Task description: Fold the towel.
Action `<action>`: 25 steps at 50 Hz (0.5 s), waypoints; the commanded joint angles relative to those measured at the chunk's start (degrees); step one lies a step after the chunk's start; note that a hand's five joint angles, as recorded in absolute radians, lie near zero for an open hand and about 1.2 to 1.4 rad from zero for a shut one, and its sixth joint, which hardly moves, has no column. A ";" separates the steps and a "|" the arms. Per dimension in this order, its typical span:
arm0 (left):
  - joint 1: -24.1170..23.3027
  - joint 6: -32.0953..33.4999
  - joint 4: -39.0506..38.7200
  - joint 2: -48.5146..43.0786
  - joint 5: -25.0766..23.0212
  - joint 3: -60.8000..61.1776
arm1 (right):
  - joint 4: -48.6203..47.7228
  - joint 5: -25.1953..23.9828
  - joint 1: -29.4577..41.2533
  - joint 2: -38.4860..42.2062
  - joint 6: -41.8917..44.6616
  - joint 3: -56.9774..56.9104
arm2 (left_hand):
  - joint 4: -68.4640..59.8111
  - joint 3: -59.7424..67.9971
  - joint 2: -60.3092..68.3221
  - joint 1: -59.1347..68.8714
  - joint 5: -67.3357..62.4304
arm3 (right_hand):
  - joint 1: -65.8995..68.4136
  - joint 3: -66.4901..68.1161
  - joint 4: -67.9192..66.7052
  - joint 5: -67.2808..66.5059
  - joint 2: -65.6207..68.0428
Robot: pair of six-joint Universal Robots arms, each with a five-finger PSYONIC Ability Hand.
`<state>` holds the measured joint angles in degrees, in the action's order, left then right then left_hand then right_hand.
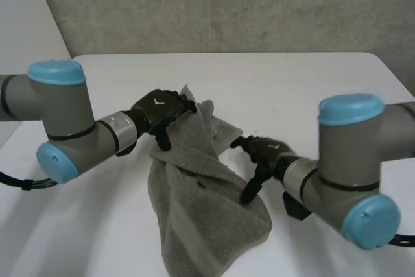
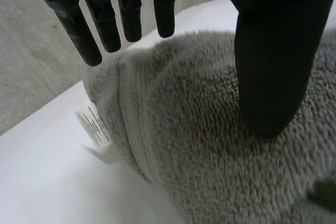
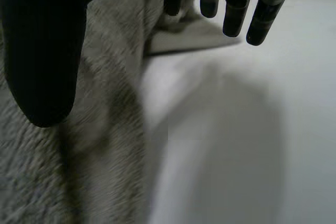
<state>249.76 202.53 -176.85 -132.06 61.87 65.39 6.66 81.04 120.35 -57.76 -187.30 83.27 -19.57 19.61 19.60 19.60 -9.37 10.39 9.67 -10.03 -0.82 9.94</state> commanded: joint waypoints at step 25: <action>-2.35 0.06 -10.18 0.40 5.19 -11.95 | -14.92 2.02 3.84 1.43 13.27 -15.24 | -60.43 60.39 60.40 60.40 -60.63 | 69.61 70.33 -69.97 -69.18 70.06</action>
<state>248.95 203.69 -180.67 -133.19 63.27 61.26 -6.68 82.40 124.92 -54.35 -186.27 79.27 -68.58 67.67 68.16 65.18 -56.27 78.36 68.56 -68.59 -58.06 68.31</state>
